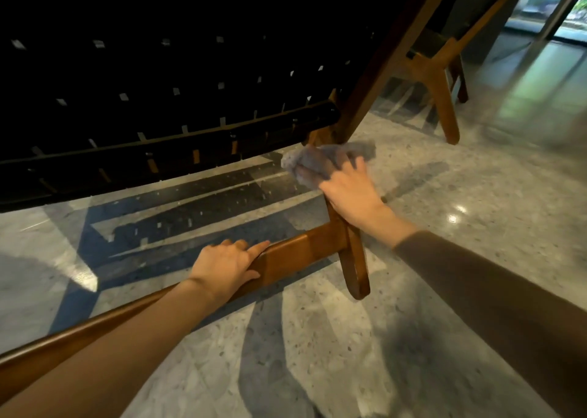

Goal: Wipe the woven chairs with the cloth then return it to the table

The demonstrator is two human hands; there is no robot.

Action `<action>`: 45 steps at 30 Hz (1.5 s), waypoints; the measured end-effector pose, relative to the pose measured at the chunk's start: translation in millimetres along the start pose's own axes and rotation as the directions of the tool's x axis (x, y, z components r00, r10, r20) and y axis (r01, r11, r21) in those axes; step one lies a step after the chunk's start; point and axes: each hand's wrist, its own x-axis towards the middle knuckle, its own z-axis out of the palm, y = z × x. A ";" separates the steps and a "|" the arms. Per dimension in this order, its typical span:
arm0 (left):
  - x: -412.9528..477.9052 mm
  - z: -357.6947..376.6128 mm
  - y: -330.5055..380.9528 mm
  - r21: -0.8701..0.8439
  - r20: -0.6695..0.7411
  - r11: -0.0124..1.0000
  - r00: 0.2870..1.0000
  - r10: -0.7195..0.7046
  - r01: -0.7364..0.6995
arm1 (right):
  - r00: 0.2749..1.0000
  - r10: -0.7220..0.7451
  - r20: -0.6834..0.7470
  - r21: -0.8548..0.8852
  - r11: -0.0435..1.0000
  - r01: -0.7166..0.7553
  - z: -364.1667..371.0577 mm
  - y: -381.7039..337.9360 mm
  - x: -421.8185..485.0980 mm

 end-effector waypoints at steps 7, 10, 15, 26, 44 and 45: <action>7.8 1.1 -7.1 -0.005 -0.058 0.997 0.995 0.083 -0.083 | 0.975 -0.058 0.214 -0.404 0.904 0.142 23.4 -10.6 45.6; 5.0 6.4 -8.9 -0.028 -0.077 0.995 0.992 0.096 -0.099 | 0.959 -0.019 0.282 -0.385 0.914 0.131 22.9 -16.6 38.7; 0.7 11.4 -14.6 -0.058 -0.120 0.992 0.988 0.101 -0.108 | 0.951 -0.095 0.293 -0.308 0.933 0.188 16.2 -20.7 8.4; -43.3 17.1 -55.0 -0.117 -0.124 0.993 0.992 -0.004 -0.010 | 0.820 0.296 0.490 0.381 0.773 -0.507 3.6 -63.7 -27.6; -194.3 70.7 -142.7 -0.213 -0.027 0.890 0.908 -0.418 0.403 | 0.942 -0.043 0.333 0.753 0.613 -0.238 -103.8 -315.1 26.4; -198.2 73.2 -143.9 -0.235 -0.025 0.879 0.902 -0.431 0.414 | 0.946 -0.042 0.321 0.765 0.601 -0.232 -104.2 -319.2 25.9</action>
